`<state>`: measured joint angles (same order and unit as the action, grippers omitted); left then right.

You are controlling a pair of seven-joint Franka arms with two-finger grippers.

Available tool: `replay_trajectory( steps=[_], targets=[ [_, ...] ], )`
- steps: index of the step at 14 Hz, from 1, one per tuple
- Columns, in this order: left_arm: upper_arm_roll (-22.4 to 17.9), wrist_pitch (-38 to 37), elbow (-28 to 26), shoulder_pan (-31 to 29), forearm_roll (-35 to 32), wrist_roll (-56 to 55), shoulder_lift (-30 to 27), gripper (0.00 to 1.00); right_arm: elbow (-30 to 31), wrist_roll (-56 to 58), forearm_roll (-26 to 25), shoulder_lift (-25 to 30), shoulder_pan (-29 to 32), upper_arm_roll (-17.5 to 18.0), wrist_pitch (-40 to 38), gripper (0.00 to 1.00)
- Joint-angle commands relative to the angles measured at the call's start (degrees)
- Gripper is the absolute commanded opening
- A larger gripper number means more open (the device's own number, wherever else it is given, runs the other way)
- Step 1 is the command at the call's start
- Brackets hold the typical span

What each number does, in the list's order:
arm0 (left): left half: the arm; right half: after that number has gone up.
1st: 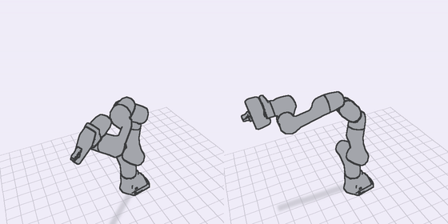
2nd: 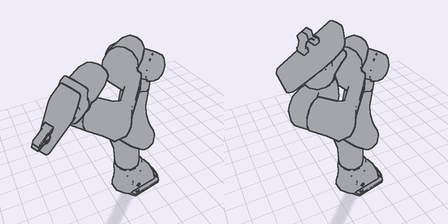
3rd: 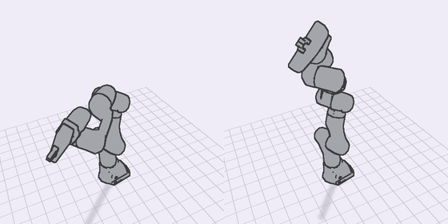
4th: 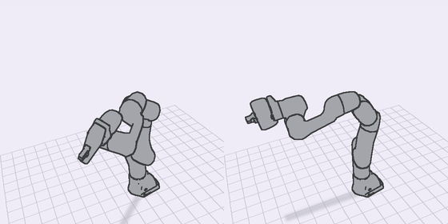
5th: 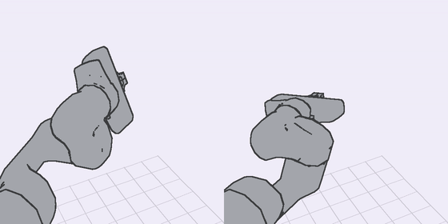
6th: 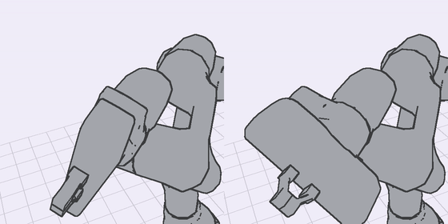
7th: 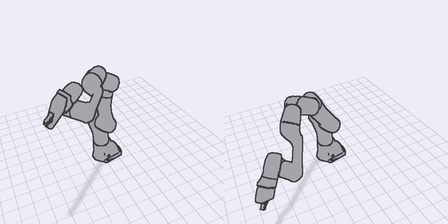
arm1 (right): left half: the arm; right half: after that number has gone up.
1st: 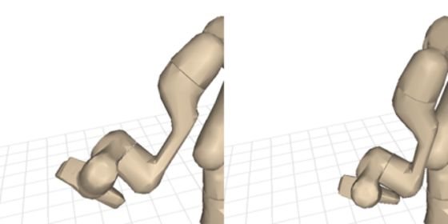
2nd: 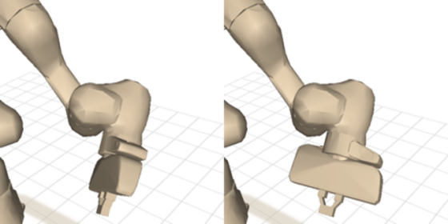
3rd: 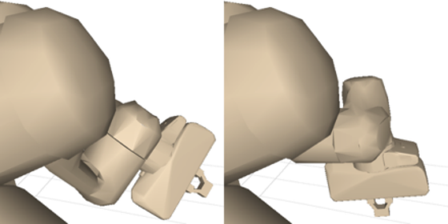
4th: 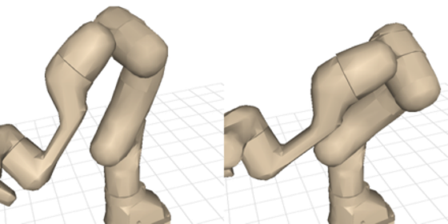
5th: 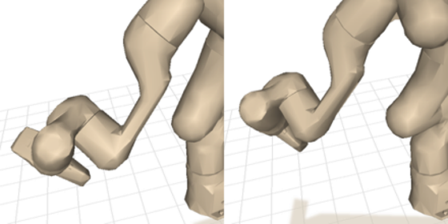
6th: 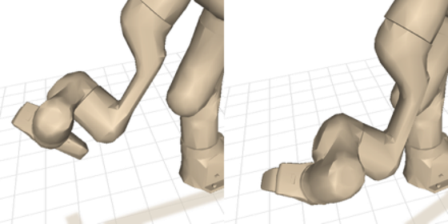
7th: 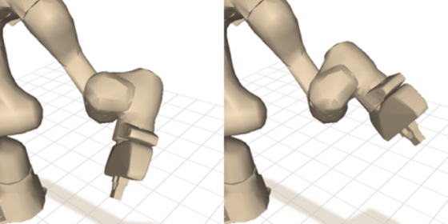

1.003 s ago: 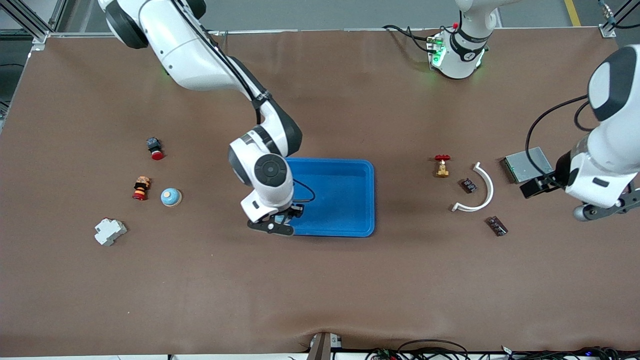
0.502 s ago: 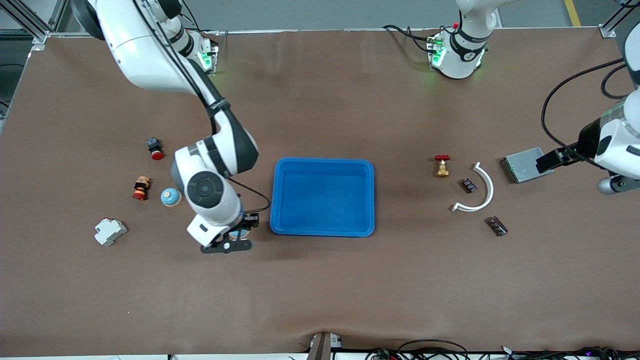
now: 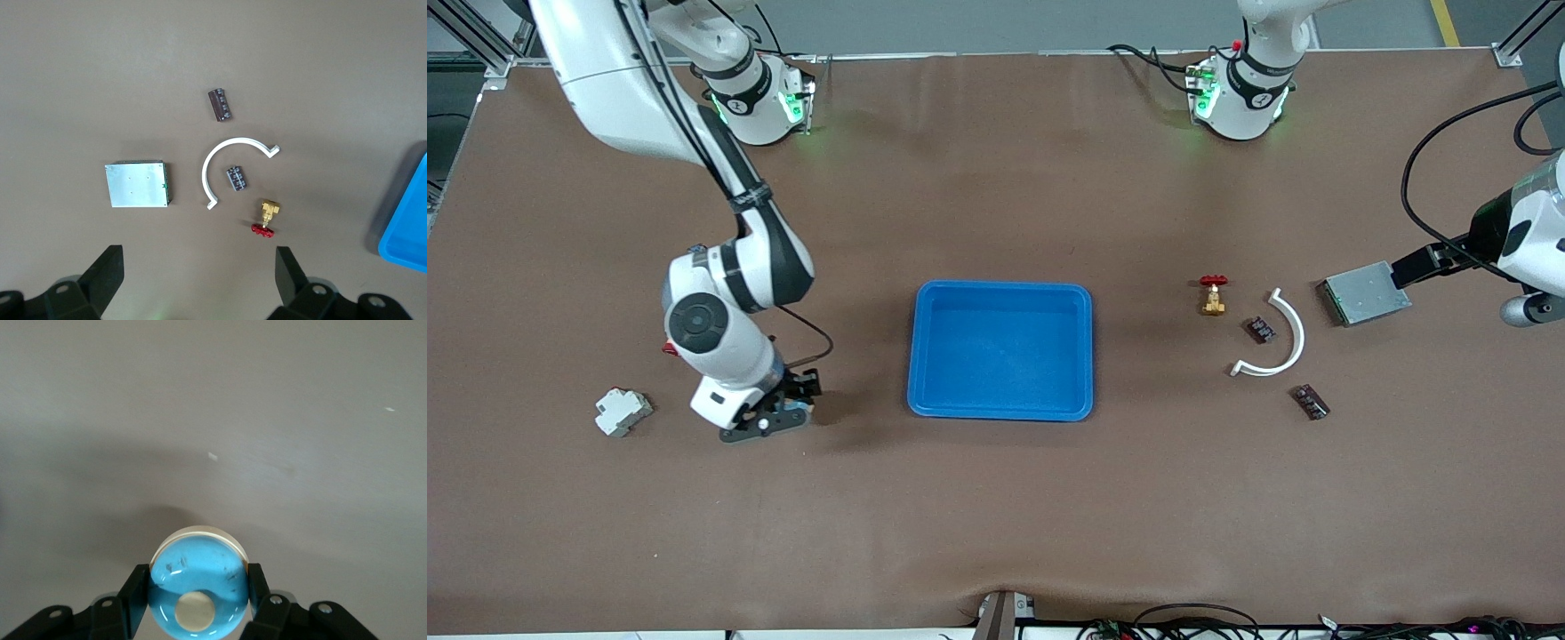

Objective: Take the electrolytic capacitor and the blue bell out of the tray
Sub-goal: 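Carry the bell with the right gripper beside the first bell and lower it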

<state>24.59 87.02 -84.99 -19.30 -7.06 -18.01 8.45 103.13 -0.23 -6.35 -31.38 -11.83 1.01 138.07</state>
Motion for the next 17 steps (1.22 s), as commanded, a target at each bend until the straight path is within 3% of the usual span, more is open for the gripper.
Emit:
replay_trajectory(
  steps=[1, 5, 11, 14, 17],
  targets=[
    [-0.1, -1.3, -0.5, -0.5, 1.2, 2.0, -1.5, 1.00, 7.8, 8.1, 0.0, 4.5, 5.5, 1.0, 4.1, 0.00],
    [0.0, -1.3, -0.9, -2.5, 1.1, 6.1, -1.7, 1.00, 12.5, 15.4, 0.0, 4.3, 10.7, 1.3, 10.8, 0.00],
    [0.3, -1.2, -2.5, -2.5, 0.7, 6.9, -2.7, 1.00, 14.2, 21.1, 0.0, 2.7, 20.0, 6.6, 14.4, 0.00],
    [0.5, 0.4, -5.4, -2.5, 0.4, 6.9, -4.8, 1.00, 14.2, 21.4, 0.1, 0.7, 24.5, 10.6, 16.4, 0.00],
    [0.9, 3.8, -10.7, -2.4, 1.0, 7.0, -9.1, 1.00, 13.9, 21.3, 0.0, -2.0, 24.5, 10.7, 19.8, 0.00]
  ],
)
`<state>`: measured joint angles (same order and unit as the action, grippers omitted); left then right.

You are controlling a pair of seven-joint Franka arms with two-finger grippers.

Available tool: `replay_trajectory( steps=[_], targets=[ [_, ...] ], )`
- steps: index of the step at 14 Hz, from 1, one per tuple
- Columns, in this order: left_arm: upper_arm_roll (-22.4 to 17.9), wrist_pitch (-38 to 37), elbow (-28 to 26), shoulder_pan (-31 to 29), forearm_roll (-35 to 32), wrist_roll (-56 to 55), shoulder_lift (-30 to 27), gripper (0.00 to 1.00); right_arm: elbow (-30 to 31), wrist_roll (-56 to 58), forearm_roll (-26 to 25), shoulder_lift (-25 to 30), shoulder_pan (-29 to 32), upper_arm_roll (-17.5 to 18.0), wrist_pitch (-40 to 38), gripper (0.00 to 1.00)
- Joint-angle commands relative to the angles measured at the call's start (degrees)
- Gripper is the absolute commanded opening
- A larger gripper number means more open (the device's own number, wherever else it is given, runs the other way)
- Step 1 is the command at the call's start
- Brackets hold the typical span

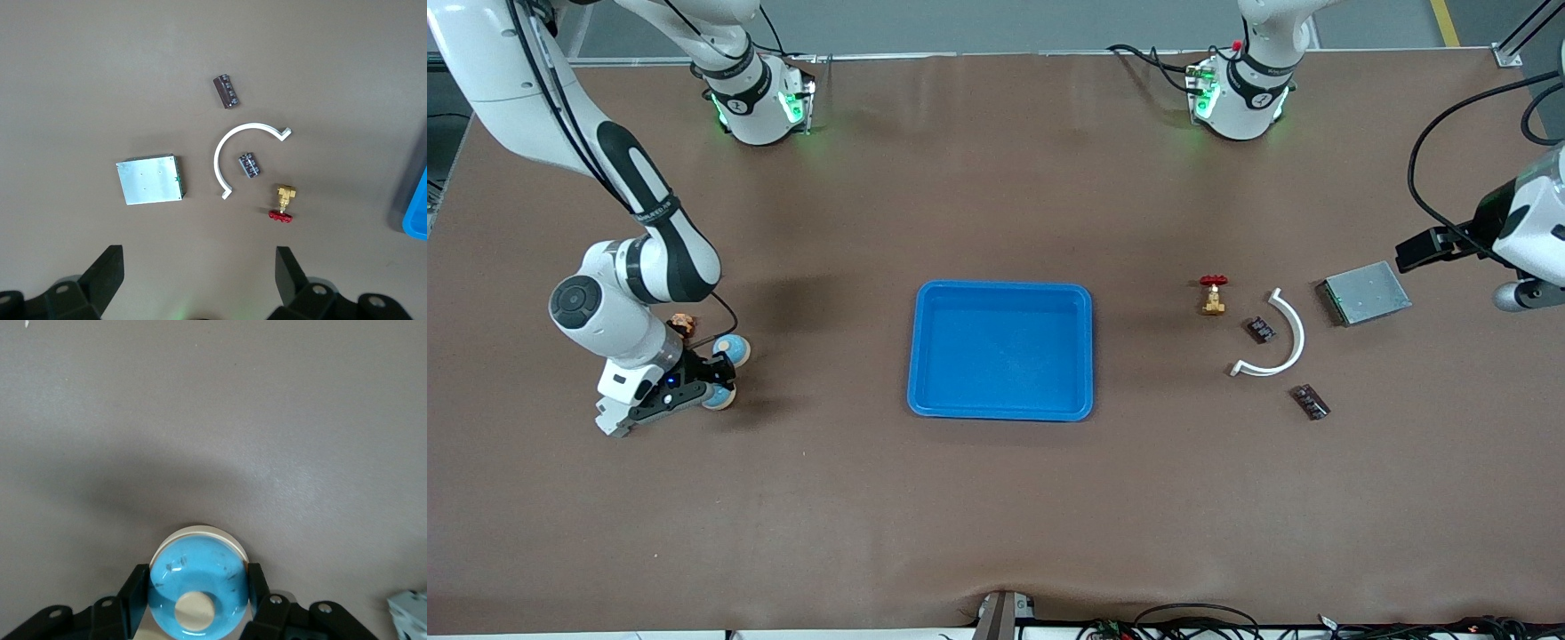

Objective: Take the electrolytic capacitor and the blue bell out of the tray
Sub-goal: 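Carry the bell with the right gripper beside the first bell and lower it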

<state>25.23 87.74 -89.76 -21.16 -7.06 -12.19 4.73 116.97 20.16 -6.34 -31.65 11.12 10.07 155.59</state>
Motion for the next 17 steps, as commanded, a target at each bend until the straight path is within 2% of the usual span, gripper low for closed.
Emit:
replay_trajectory(
  steps=[1, 2, 3, 4, 7, 11, 14, 16, 17],
  targets=[
    [0.3, 4.2, -7.4, -0.5, 1.2, 1.2, -6.8, 1.00, -0.2, 0.9, 0.0, -2.3, 1.5, 1.6, 2.6, 0.00],
    [0.4, 5.0, -8.7, -0.5, 1.4, 1.2, -8.3, 1.00, -0.3, 0.8, 0.0, -2.4, 1.4, 1.6, 2.8, 0.00],
    [0.7, 5.6, -9.1, -0.5, 2.6, 1.2, -9.2, 1.00, -0.3, 0.3, 0.1, -2.4, 1.3, 1.6, 2.7, 0.59],
    [0.7, 5.6, -8.5, -0.5, 3.6, 1.2, -9.3, 1.00, -0.4, 0.3, 0.1, -2.4, 1.3, 1.6, 2.6, 1.00],
    [0.6, 5.5, -5.4, -0.5, 5.7, 1.3, -8.9, 1.00, -1.3, 0.3, 0.1, -1.5, 1.1, 1.8, 0.5, 1.00],
    [0.5, 5.2, -2.8, -0.6, 5.4, 1.3, -7.7, 1.00, -5.0, -0.5, 0.1, 2.6, 1.1, 3.2, -11.2, 1.00],
    [0.1, 4.9, -2.3, -0.7, 5.4, 3.6, -8.0, 1.00, -9.7, -3.2, 0.2, 3.4, 0.5, 4.3, -18.8, 1.00],
    [-1.3, 4.9, -1.0, -0.1, 5.5, 4.6, -7.8, 1.00, -12.1, -8.3, 0.1, 3.5, -1.6, 4.9, -19.5, 1.00],
    [-3.5, 4.9, -1.0, 0.7, 5.7, 4.8, -7.7, 1.00, -13.6, -10.0, 0.1, 3.5, -2.2, 4.9, -19.7, 1.00]
  ],
)
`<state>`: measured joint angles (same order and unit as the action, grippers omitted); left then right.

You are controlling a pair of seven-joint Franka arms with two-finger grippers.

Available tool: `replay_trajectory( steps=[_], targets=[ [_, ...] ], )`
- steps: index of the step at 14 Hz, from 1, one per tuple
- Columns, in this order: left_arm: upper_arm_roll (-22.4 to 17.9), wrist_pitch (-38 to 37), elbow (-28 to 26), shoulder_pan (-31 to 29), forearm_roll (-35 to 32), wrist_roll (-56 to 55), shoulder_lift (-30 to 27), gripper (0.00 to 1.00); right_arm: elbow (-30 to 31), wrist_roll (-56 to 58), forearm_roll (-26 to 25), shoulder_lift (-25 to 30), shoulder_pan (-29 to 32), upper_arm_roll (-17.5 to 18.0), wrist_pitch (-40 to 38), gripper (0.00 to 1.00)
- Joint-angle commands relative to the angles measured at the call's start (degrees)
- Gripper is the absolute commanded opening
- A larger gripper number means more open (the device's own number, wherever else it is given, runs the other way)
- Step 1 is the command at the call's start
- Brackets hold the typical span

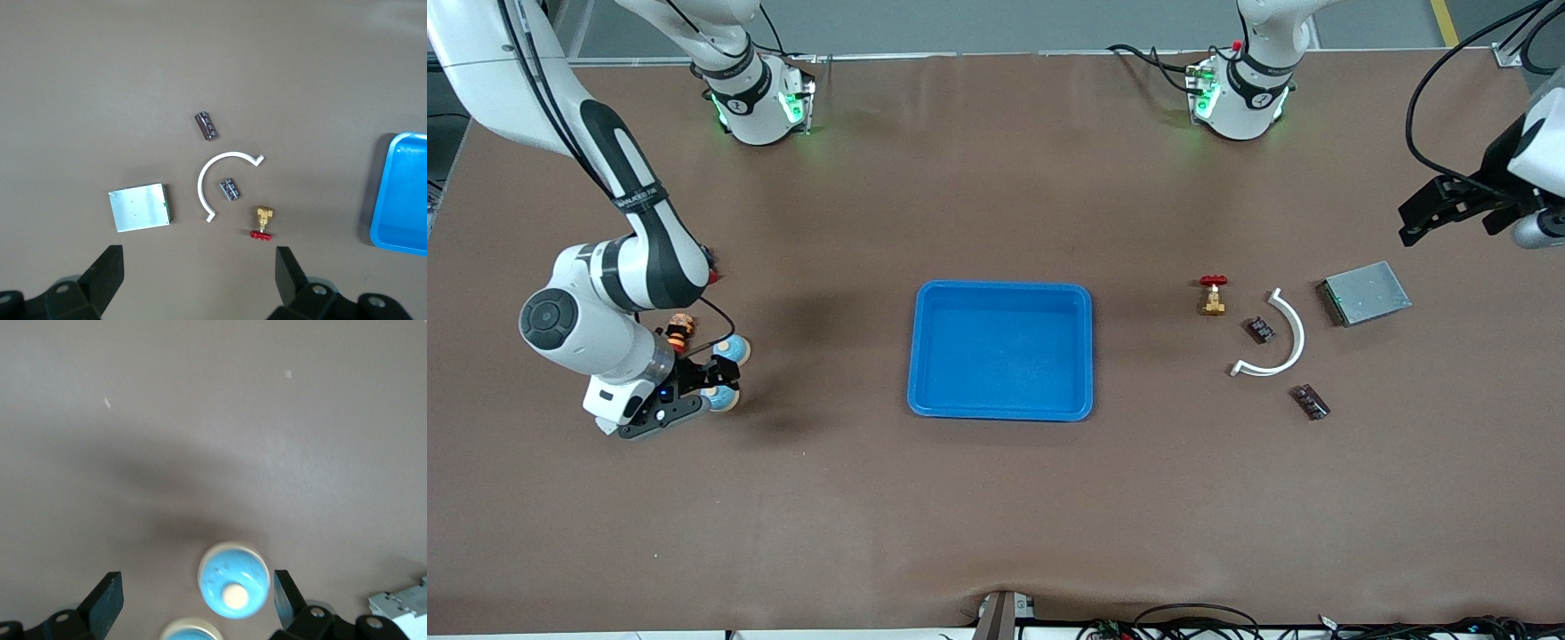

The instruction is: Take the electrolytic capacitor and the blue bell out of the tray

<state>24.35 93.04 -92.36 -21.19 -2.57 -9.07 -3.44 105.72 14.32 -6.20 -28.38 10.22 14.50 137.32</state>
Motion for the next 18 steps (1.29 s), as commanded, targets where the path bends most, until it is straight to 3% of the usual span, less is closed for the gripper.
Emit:
replay_trajectory(
  steps=[1, 6, 7, 8, 11, 14, 16, 18],
  targets=[
    [-5.7, -0.5, 1.6, 3.0, 1.2, 1.8, 0.4, 1.00, -4.2, -5.2, -0.1, 0.3, -1.9, 0.4, -3.1, 1.00],
    [-21.9, -2.9, 1.7, 18.7, 0.4, 4.3, 0.1, 1.00, -16.5, -6.2, -0.2, 1.8, -2.7, 0.2, -22.1, 1.00],
    [-23.3, -3.1, 1.7, 19.7, 0.4, 5.8, -0.1, 1.00, -18.7, -6.5, -0.1, 3.1, -5.7, -1.8, -26.4, 1.00],
    [-23.5, -4.5, 1.7, 19.8, 0.4, 6.6, -0.2, 1.00, -20.0, -8.2, 0.0, 4.9, -7.4, -5.0, -30.3, 1.00],
    [-23.5, -5.5, 1.9, 21.8, 0.4, 5.8, -0.1, 1.00, -20.7, -9.8, 0.0, 10.5, -7.8, -6.4, -39.1, 1.00],
    [-23.5, -5.6, 3.3, 22.4, 0.4, 5.6, -0.2, 1.00, -20.7, -11.4, 0.5, 16.1, -10.9, -10.8, -43.3, 1.00],
    [-23.5, -5.8, 3.3, 22.8, 0.4, 5.5, -0.3, 1.00, -20.7, -13.8, 4.1, 18.4, -10.7, -11.1, -44.9, 1.00],
    [-23.7, -5.9, 3.1, 24.3, 0.3, 5.2, -0.2, 1.00, -20.8, -15.6, 4.6, 19.8, -10.7, -11.1, -45.6, 1.00]
  ],
)
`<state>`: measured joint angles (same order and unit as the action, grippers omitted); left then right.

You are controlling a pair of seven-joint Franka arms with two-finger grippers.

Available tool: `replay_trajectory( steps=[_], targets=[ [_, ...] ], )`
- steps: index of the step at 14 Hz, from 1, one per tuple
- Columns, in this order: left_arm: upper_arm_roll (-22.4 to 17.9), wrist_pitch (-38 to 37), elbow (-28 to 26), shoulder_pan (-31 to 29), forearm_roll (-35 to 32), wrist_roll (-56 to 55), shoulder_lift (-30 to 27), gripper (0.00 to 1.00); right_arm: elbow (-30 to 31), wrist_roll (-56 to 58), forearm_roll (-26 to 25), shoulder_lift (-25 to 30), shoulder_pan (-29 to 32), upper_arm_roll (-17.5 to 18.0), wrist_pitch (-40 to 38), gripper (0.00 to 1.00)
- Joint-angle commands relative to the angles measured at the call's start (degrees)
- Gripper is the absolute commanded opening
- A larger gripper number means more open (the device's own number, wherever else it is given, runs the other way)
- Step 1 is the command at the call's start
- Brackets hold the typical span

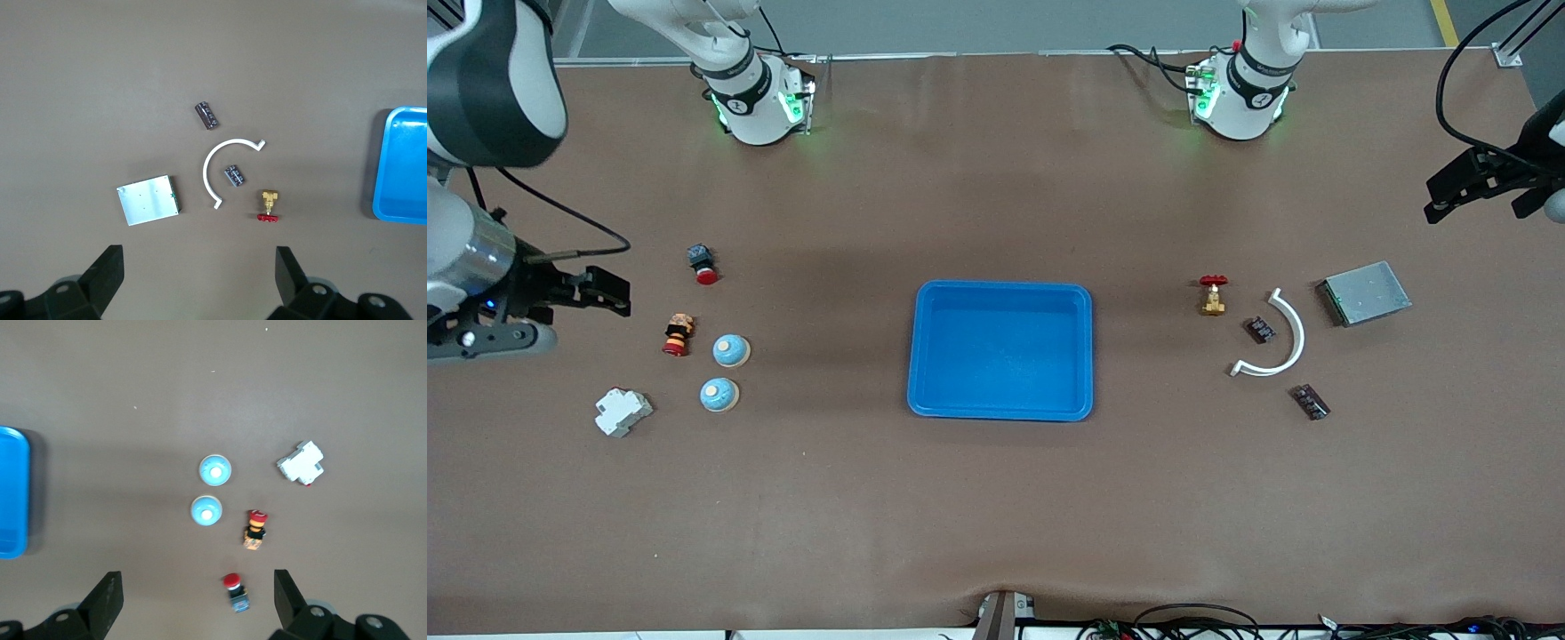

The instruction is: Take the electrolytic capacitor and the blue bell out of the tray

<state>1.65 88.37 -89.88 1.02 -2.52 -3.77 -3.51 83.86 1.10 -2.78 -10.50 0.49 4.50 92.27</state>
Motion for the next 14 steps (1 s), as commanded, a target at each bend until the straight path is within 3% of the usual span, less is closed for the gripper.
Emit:
replay_trajectory(
  steps=[1, 3, 8, 14],
  targets=[
    [-2.1, -1.3, 0.5, 3.3, 0.2, -0.2, 0.1, 1.00, 1.0, -2.4, 1.2, 3.5, -0.9, -1.1, -1.0, 1.00],
    [-4.3, -1.2, 0.8, 5.5, -0.2, -0.2, 0.2, 1.00, 1.0, -2.4, 1.2, 5.9, -0.4, -1.0, -2.7, 1.00],
    [-3.9, -1.0, 0.8, 5.1, -0.2, -0.1, 0.5, 1.00, 1.0, -6.7, 1.4, 7.3, 0.9, -1.1, -4.6, 1.00],
    [-3.7, 0.5, 0.4, 5.5, -0.2, -0.1, 1.4, 1.00, -6.1, -1.5, 1.2, 6.8, 1.1, -4.1, -8.2, 1.00]
  ],
)
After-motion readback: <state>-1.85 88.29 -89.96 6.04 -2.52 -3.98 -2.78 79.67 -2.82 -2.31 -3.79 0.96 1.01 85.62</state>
